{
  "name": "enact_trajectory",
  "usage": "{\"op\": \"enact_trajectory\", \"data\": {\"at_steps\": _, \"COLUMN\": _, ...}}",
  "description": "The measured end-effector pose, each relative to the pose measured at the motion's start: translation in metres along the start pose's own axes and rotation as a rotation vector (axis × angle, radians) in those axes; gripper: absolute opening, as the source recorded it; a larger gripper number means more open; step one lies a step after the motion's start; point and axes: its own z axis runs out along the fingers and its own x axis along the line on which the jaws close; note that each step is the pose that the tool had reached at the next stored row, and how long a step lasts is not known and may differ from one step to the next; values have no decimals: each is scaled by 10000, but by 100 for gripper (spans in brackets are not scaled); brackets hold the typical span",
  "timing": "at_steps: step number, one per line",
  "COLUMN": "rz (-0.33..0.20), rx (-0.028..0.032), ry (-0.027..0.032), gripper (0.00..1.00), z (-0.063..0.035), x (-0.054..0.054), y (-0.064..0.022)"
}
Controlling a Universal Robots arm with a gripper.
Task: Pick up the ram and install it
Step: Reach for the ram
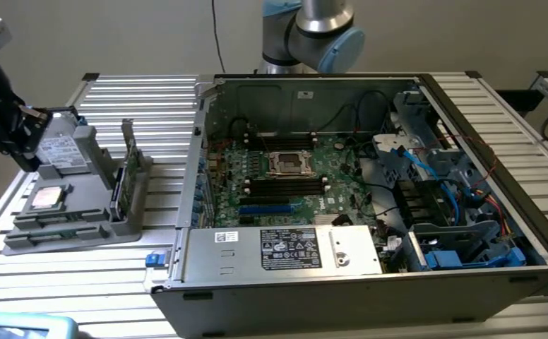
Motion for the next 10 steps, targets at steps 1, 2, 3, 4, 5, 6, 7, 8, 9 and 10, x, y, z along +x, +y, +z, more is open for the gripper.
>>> {"op": "enact_trajectory", "data": {"at_steps": 1, "rz": -102, "rx": 0, "ry": -12, "gripper": 11, "z": 15, "x": 0, "y": 5}}
{"op": "enact_trajectory", "data": {"at_steps": 2, "rz": -187, "rx": 0, "ry": -24, "gripper": 11, "z": 30, "x": 2, "y": 10}}
{"op": "enact_trajectory", "data": {"at_steps": 3, "rz": -268, "rx": 0, "ry": -37, "gripper": 11, "z": 46, "x": 3, "y": 16}}
{"op": "enact_trajectory", "data": {"at_steps": 4, "rz": -338, "rx": 1, "ry": -45, "gripper": 11, "z": 64, "x": 8, "y": 23}}
{"op": "enact_trajectory", "data": {"at_steps": 5, "rz": -383, "rx": 3, "ry": -54, "gripper": 11, "z": 83, "x": 18, "y": 27}}
{"op": "enact_trajectory", "data": {"at_steps": 6, "rz": -395, "rx": 2, "ry": -57, "gripper": 11, "z": 89, "x": 24, "y": 28}}
{"op": "enact_trajectory", "data": {"at_steps": 7, "rz": -395, "rx": 2, "ry": -57, "gripper": 11, "z": 89, "x": 24, "y": 28}}
{"op": "enact_trajectory", "data": {"at_steps": 8, "rz": -396, "rx": 2, "ry": -57, "gripper": 11, "z": 89, "x": 24, "y": 28}}
{"op": "enact_trajectory", "data": {"at_steps": 9, "rz": -396, "rx": 2, "ry": -57, "gripper": 11, "z": 89, "x": 24, "y": 28}}
{"op": "enact_trajectory", "data": {"at_steps": 10, "rz": -395, "rx": 2, "ry": -57, "gripper": 11, "z": 89, "x": 24, "y": 28}}
